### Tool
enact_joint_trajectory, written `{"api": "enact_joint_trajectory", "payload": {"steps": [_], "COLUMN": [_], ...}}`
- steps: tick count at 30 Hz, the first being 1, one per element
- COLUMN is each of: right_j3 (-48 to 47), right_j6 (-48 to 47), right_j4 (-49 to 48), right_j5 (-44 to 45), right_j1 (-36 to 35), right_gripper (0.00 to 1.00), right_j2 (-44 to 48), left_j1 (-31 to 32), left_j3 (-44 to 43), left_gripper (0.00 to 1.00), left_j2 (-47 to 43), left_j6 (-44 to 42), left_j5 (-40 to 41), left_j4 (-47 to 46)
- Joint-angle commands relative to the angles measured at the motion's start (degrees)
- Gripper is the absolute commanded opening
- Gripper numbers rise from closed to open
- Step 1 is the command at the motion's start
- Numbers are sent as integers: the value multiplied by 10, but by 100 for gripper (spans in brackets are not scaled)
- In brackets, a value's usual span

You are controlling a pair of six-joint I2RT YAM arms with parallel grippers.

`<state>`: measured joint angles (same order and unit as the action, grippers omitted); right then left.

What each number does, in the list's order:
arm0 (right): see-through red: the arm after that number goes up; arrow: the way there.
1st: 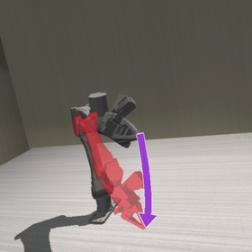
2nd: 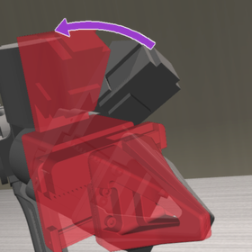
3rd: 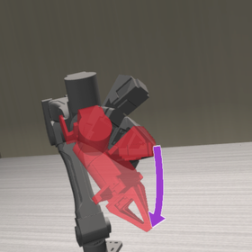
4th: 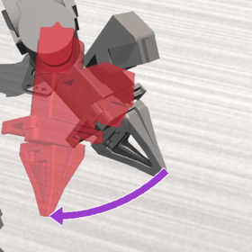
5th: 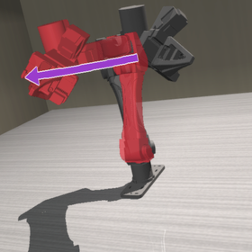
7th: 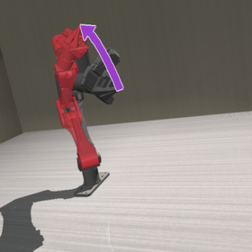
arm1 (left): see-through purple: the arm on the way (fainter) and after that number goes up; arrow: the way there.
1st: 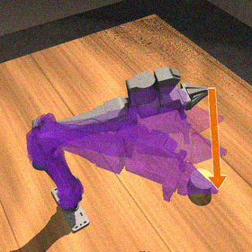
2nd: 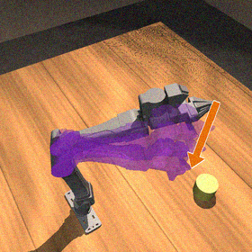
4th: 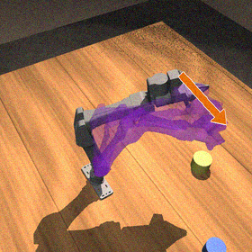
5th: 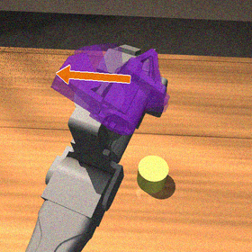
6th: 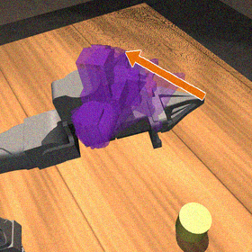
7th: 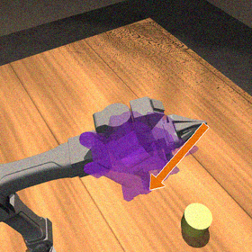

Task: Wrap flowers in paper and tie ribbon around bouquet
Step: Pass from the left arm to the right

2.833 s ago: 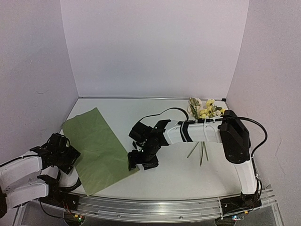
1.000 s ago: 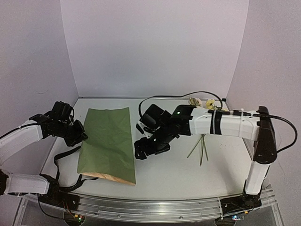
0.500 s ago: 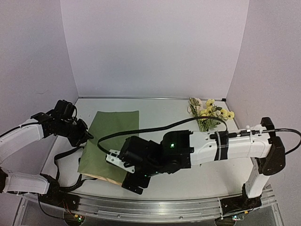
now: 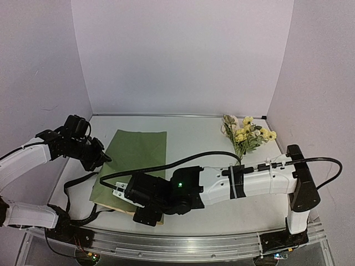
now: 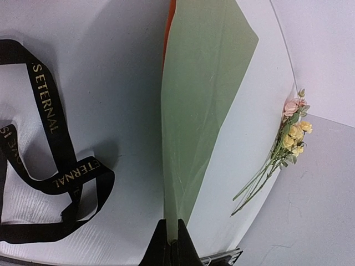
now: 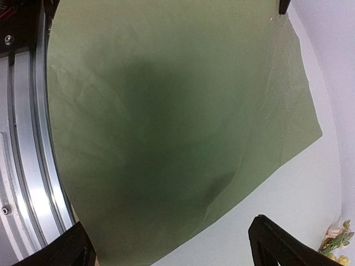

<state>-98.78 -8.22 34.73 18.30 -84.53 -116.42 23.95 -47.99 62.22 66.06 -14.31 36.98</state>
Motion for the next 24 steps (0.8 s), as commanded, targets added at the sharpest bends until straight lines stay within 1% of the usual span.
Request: {"api": "enact_joint_trajectory", "payload": {"steps": [1, 4, 7, 9, 12, 13, 14, 15, 16, 17, 19, 22, 24], "right_j3": [-7, -3, -3, -1, 5, 7, 9, 13, 19, 25, 35, 45, 52], "right_j6": [-12, -13, -15, -17, -17, -15, -12, -8, -4, 5, 24, 64, 93], "right_j4": [-27, -30, -30, -30, -30, -30, -30, -32, -36, -40, -46, -48, -49], "right_j5": [27, 39, 53, 55, 53, 54, 56, 58, 59, 62, 62, 54, 51], "right_j1": [-2, -2, -2, -3, -3, -3, -4, -4, -3, -3, -2, 3, 9], "right_gripper": [92, 82, 63, 48, 15, 5, 0, 0, 0, 0, 0, 0, 0], "right_j2": [-2, -4, -5, -5, -2, -1, 1, 4, 8, 13, 23, 41, 52], "left_j1": [2, 2, 2, 2, 1, 1, 1, 1, 1, 1, 1, -6, -16], "left_j3": [-26, -28, -25, -19, -10, -7, -3, 3, 8, 14, 29, 59, 76], "left_gripper": [0, 0, 0, 0, 0, 0, 1, 3, 9, 21, 37, 65, 73], "left_j2": [-8, -6, -7, -7, -7, -8, -8, -10, -12, -15, -27, -46, -64], "left_j6": [-4, -5, -5, -2, -2, -2, -2, -2, -3, -5, -9, -19, -26], "left_j5": [6, 4, 1, -2, -8, -10, -12, -13, -13, -12, -10, -8, -8], "left_j4": [12, 10, 7, 3, -5, -8, -12, -16, -18, -20, -25, -31, -31]}}
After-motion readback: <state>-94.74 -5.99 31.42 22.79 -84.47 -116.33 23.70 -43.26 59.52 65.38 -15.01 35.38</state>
